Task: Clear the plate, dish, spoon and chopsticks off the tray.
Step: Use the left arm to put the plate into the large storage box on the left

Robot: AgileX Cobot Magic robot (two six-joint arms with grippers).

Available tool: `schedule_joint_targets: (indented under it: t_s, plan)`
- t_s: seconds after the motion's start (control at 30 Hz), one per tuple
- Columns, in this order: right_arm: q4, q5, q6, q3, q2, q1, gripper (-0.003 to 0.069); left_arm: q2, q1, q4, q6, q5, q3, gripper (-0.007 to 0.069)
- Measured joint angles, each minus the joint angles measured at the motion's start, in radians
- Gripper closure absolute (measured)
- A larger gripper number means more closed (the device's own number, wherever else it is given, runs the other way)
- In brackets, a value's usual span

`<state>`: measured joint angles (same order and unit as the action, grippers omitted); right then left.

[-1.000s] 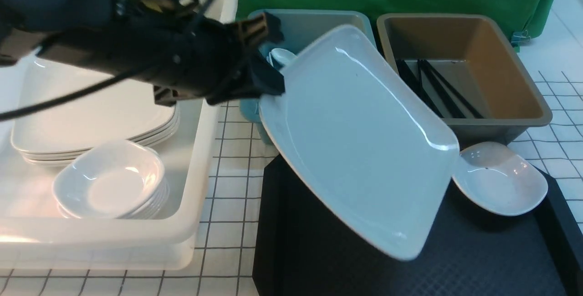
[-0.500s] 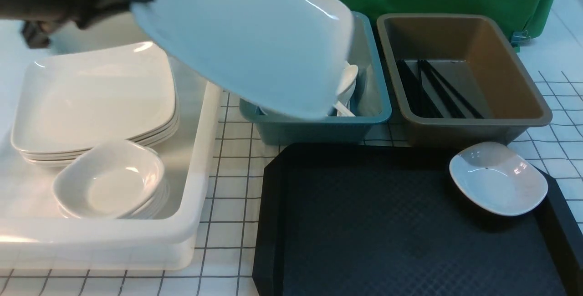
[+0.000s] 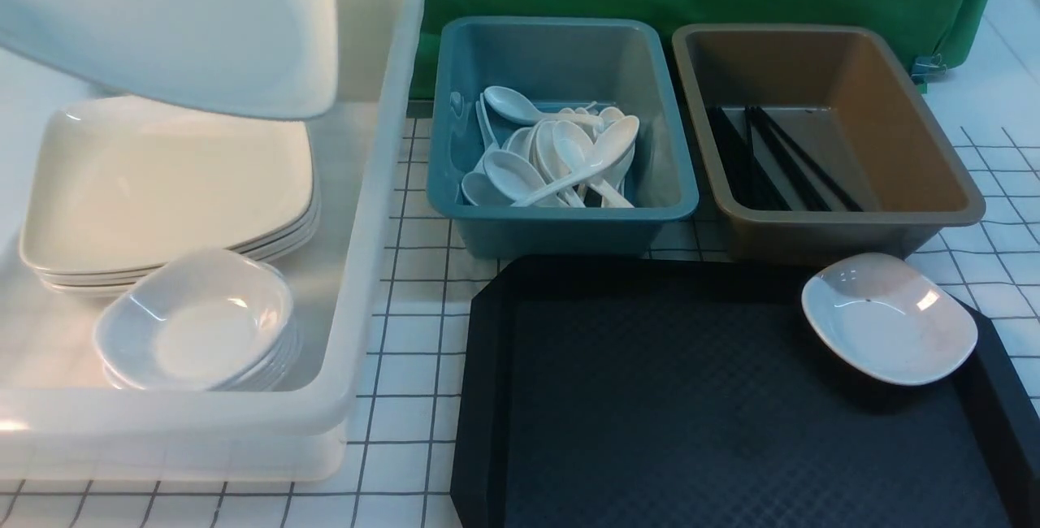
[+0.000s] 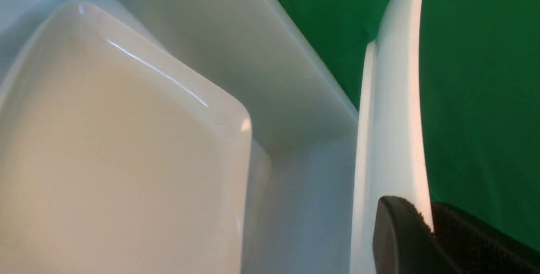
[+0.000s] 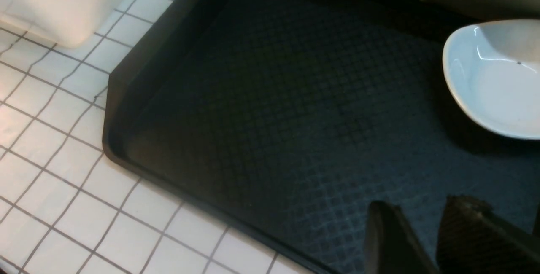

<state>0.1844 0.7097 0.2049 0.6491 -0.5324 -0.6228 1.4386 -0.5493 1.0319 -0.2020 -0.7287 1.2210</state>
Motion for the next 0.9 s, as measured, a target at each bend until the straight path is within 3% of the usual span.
schedule_joint_targets:
  t_s: [0.9]
  plan:
    - [0.000, -0.002, 0.027, 0.000, 0.000, 0.000, 0.0422, 0.299, -0.007, -0.026, -0.019, 0.129, 0.000, 0.0601]
